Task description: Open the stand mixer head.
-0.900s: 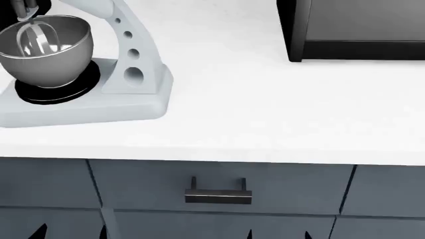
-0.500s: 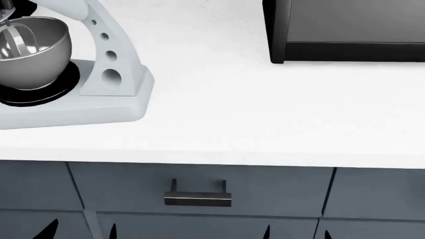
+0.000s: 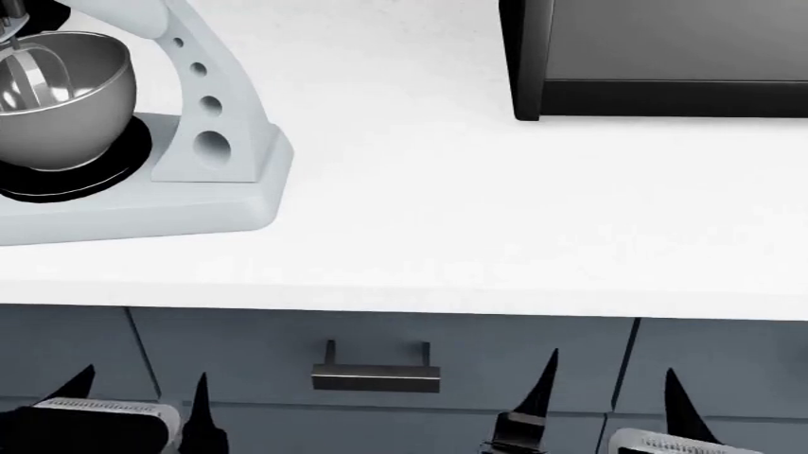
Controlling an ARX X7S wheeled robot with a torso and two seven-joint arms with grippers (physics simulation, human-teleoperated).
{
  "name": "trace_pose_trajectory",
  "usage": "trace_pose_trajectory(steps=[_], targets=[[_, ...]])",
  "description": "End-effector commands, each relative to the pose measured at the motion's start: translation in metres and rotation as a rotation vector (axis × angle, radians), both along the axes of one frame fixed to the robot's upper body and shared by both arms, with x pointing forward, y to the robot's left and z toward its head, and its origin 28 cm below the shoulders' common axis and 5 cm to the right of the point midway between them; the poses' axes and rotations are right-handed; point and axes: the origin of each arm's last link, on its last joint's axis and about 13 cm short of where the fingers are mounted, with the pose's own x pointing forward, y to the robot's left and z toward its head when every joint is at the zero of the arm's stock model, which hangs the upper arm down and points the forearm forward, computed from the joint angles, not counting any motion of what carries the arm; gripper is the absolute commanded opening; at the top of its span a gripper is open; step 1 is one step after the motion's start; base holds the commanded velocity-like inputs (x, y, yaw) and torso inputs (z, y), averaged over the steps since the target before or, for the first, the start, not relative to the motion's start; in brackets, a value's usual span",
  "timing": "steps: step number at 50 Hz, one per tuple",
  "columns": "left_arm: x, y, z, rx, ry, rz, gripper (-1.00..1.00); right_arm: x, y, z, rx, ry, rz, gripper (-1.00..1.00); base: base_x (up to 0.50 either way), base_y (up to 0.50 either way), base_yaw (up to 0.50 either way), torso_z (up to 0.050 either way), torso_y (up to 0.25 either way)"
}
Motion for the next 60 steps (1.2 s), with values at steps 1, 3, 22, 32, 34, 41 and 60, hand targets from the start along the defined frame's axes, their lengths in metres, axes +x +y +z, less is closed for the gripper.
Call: trace_pose_trajectory(steps=[1,3,22,32,34,41,60], targets=[[0.010,0.008,0.062,-0.011,-0.102,0.034,1.00,0.019,-0.008,0.071,0.034,-0.099,0.002,1.00,0.00,0.00,0.00,0.000,0.000],[0.010,0.009,0.070,-0.016,-0.119,0.031,1.00,0.021,-0.010,0.079,0.035,-0.116,-0.002,1.00,0.00,0.00,0.00,0.000,0.000],[0.011,0.012,0.109,-0.072,-0.182,0.071,1.00,0.027,-0.005,0.108,0.059,-0.171,0.042,1.00,0.00,0.00,0.00,0.000,0.000],[0.007,0.014,0.107,-0.093,-0.184,0.067,1.00,0.028,-0.005,0.105,0.033,-0.177,0.039,1.00,0.00,0.23,0.00,0.000,0.000],[0.006,0.014,0.107,-0.094,-0.187,0.069,1.00,0.027,-0.005,0.105,0.037,-0.174,0.036,1.00,0.00,0.50,0.00,0.000,0.000],[0.005,0.014,0.109,-0.095,-0.193,0.069,1.00,0.026,-0.005,0.105,0.039,-0.171,0.035,1.00,0.00,0.50,0.00,0.000,0.000],[0.007,0.013,0.111,-0.095,-0.202,0.070,1.00,0.027,-0.004,0.103,0.036,-0.170,0.033,1.00,0.00,0.50,0.00,0.000,0.000]])
